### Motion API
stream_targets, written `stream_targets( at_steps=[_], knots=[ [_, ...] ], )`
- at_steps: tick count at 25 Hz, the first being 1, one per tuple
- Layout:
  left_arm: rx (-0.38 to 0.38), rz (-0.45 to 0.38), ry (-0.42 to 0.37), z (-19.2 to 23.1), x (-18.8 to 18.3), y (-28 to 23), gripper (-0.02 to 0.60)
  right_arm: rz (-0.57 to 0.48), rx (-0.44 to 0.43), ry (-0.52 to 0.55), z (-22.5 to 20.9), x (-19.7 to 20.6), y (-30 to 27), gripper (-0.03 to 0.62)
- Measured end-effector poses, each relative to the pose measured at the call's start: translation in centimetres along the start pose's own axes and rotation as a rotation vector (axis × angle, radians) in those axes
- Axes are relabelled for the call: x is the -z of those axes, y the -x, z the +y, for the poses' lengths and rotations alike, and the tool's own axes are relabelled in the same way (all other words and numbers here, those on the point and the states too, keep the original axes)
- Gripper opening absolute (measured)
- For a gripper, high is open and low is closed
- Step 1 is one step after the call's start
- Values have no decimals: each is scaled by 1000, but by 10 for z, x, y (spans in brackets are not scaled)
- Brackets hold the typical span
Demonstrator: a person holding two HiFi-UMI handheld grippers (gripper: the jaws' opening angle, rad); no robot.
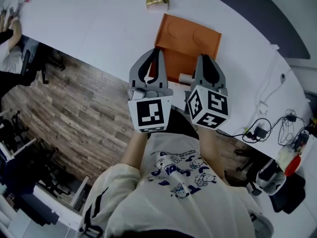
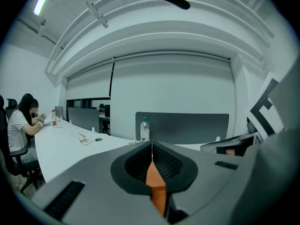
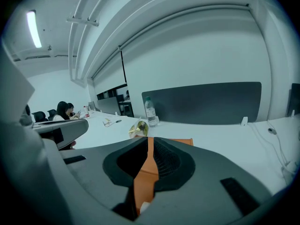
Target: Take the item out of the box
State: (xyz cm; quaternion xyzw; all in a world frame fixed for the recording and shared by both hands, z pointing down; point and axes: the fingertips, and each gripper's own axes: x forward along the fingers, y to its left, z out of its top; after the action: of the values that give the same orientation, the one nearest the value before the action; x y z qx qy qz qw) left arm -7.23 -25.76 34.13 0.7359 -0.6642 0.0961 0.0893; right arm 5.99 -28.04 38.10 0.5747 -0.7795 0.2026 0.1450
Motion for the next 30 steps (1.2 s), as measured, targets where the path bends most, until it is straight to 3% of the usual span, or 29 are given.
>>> stream_targets(
  at_steps=[30],
  knots=[
    [151, 179, 22, -14, 73, -38, 18, 218, 74, -39, -10, 75, -22, 57]
  ],
)
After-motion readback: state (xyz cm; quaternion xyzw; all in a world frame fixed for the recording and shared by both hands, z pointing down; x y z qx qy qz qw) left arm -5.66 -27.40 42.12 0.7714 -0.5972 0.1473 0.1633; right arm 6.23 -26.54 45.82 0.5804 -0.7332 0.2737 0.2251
